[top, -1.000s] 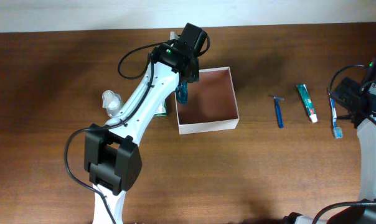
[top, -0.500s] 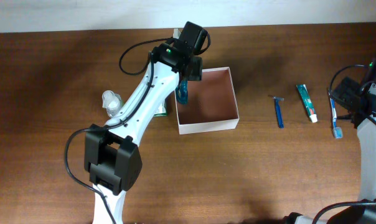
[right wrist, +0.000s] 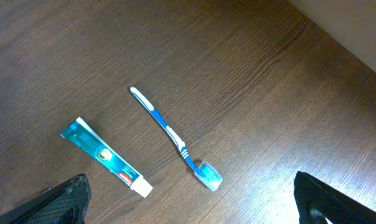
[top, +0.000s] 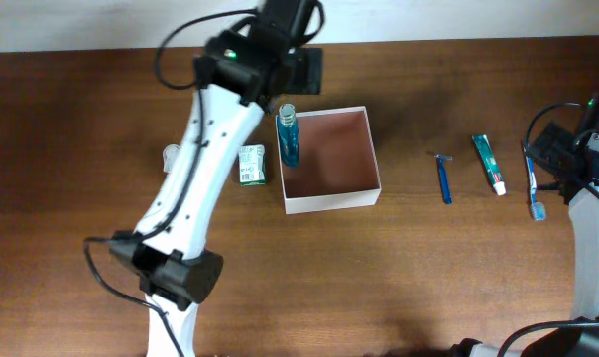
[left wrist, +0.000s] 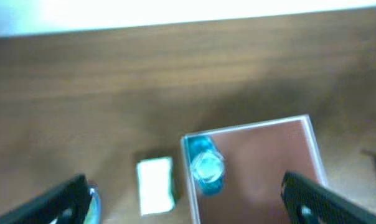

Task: Pack container
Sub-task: 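Raise the left gripper and move it over the clear soap bottle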

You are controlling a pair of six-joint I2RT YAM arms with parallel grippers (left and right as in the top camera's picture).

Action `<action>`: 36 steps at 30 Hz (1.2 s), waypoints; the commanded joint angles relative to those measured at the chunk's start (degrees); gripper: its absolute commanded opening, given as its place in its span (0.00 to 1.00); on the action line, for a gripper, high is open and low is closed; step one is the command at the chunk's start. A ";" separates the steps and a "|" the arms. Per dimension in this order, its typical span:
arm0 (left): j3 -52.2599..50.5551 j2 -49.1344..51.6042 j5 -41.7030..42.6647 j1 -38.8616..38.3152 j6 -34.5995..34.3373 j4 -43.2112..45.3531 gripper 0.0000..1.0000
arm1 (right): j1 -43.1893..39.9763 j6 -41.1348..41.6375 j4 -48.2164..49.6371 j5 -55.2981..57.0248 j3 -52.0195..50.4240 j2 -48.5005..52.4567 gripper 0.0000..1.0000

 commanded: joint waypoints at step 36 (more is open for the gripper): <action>-20.48 -1.79 11.43 23.32 9.40 -17.11 0.99 | -0.15 -0.33 0.17 1.14 0.50 0.11 0.98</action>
